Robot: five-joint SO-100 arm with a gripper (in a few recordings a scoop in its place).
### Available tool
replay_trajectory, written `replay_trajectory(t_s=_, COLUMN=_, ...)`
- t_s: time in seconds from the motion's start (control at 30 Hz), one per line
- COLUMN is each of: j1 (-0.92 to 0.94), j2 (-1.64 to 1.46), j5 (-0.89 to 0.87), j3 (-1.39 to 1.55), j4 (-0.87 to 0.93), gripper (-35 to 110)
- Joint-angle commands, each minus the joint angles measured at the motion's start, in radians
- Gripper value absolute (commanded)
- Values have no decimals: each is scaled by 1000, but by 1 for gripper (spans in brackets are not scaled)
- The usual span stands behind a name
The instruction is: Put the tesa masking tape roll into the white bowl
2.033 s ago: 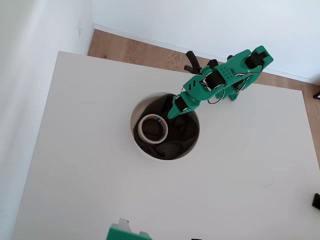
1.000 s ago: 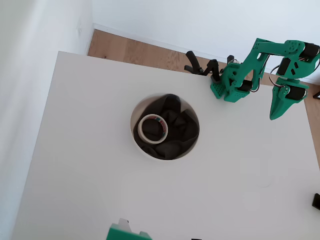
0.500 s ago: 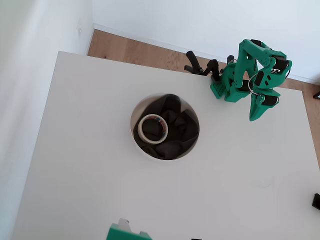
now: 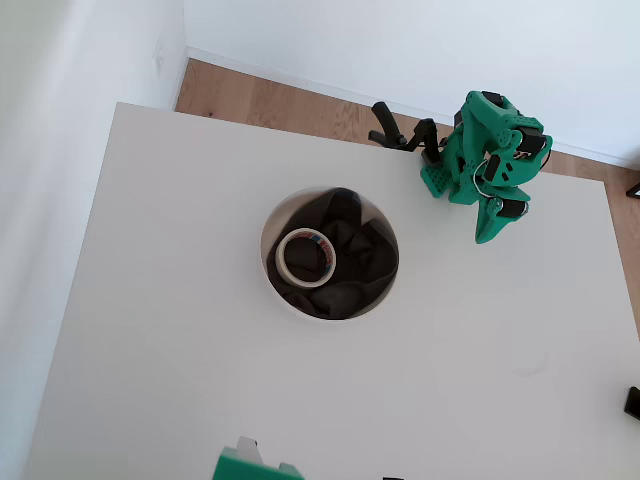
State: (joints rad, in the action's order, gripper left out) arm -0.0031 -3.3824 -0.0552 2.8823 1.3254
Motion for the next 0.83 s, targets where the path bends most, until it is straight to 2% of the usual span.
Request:
replay_trajectory(t_s=0.0, j1=15, j2=-8, j5=-15, j3=23, j4=5, gripper=-8)
replay_trajectory(t_s=0.8, j1=18, j2=-8, j5=-17, j3=26, j4=8, gripper=-8)
